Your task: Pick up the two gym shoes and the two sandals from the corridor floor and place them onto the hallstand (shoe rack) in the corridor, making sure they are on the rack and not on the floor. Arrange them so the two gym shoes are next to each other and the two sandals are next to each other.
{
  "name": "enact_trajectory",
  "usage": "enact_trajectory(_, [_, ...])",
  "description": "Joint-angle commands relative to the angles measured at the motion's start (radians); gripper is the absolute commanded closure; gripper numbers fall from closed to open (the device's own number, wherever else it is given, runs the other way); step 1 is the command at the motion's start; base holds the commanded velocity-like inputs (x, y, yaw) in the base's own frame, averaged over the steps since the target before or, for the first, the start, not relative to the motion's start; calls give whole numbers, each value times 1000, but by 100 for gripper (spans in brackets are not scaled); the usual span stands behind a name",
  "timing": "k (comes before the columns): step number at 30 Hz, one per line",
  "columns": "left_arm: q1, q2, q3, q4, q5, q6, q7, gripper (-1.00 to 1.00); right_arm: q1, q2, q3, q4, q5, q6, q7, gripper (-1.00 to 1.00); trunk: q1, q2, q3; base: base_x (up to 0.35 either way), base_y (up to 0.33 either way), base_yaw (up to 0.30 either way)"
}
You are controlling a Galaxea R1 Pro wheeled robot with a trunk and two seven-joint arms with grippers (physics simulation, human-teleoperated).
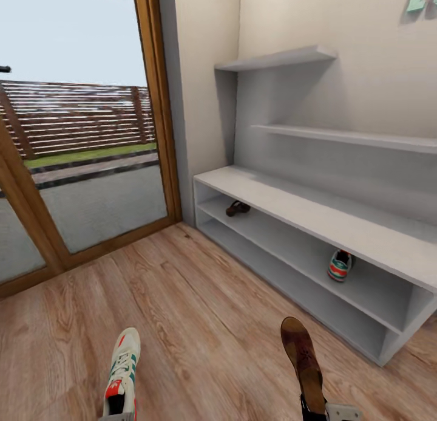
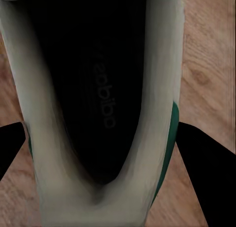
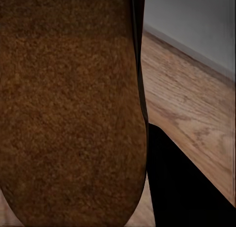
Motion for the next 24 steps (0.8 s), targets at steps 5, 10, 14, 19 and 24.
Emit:
enact_trajectory(5, [0,-1,9,-1,-3,-2,-9,100,-1,-1,8,0,-7,-2,-5,100,0,0,-1,0,0,-263])
enact_trajectory(10, [0,-1,9,-1,-3,-2,-8,100,-1,-1,8,0,-7,-2,-5,100,0,0,-1,46,40,-263])
enact_trajectory(14, [0,-1,9,-1,-3,-1,-7,100,-1,-1,8,0,-7,-2,-5,100,0,0,-1,195,193,-263])
enact_trajectory(19, [0,-1,9,-1,-3,-2,-7,100,-1,-1,8,0,-7,-2,-5,100,0,0,-1,205,250,-263])
enact_trajectory(24, [0,-1,9,-1,-3,-2,-7,100,-1,-1,8,0,-7,-2,-5,100,0,0,-1,120,289,-263])
